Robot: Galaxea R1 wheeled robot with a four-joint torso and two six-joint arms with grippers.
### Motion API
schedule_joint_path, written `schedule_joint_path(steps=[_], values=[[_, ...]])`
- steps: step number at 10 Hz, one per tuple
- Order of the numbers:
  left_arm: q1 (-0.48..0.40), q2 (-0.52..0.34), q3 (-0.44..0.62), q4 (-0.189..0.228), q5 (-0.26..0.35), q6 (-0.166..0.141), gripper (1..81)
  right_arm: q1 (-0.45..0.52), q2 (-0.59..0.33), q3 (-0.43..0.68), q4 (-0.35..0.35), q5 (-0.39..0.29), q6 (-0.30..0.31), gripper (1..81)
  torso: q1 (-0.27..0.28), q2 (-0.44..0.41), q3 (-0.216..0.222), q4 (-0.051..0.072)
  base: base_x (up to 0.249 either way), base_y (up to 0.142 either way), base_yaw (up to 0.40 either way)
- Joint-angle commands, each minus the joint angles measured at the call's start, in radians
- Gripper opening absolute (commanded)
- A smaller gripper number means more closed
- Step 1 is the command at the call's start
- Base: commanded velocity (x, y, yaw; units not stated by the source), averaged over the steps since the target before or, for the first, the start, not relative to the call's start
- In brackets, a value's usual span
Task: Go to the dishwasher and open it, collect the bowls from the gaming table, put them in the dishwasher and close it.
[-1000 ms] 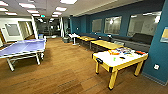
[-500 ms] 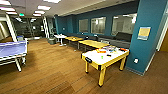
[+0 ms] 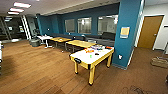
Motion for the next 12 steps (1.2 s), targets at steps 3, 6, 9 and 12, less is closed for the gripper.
schedule_joint_path(steps=[3, 6, 9, 12], values=[[-0.05, 0.002, -0.001, -0.002, 0.049, 0.004, 81.1, 0.05, 0.009, 0.004, -0.008, -0.045, -0.002, 81.1, 0.0, 0.0, 0.0, 0.0, 0.0, 0.0, -0.351], [-0.05, 0.002, -0.001, -0.002, 0.049, 0.004, 81.1, 0.053, 0.01, 0.006, -0.008, -0.045, -0.002, 81.1, 0.0, 0.0, 0.0, 0.0, 0.0, 0.0, -0.248], [-0.05, 0.001, -0.001, -0.005, 0.049, 0.002, 81.1, 0.053, 0.01, 0.006, -0.008, -0.045, -0.002, 81.1, 0.0, 0.0, 0.0, 0.0, 0.0, 0.0, -0.073], [-0.05, 0.002, 0.001, -0.003, 0.049, -0.001, 81.1, 0.05, 0.01, 0.006, -0.008, -0.045, -0.004, 81.1, 0.0, 0.0, 0.0, 0.0, 0.0, 0.0, 0.0]])
